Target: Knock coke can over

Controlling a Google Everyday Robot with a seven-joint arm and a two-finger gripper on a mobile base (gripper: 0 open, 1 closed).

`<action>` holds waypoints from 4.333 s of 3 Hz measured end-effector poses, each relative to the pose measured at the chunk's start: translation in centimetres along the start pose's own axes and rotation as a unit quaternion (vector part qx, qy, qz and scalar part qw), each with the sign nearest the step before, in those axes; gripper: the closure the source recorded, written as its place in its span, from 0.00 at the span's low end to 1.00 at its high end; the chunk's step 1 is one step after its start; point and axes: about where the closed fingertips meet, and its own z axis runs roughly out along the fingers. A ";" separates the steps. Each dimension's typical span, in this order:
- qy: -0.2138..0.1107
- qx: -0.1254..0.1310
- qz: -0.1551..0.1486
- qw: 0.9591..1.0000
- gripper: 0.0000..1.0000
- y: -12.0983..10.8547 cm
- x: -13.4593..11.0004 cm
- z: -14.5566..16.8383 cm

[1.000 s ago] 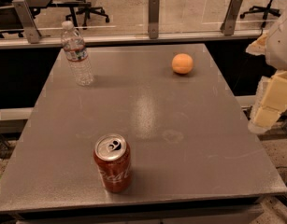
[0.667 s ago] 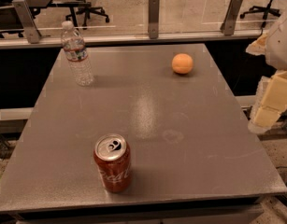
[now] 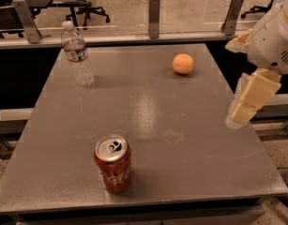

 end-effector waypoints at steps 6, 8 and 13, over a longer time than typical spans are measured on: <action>-0.223 -0.161 -0.186 0.943 0.00 12.2 -15.9 9.2; -0.241 -0.206 -0.208 0.925 0.00 15.2 -16.9 9.9; -0.204 -0.234 -0.168 0.936 1.00 11.2 -15.9 10.1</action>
Offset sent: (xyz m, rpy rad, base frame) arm -0.0066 0.1257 -0.0221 0.2476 -0.0254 0.3177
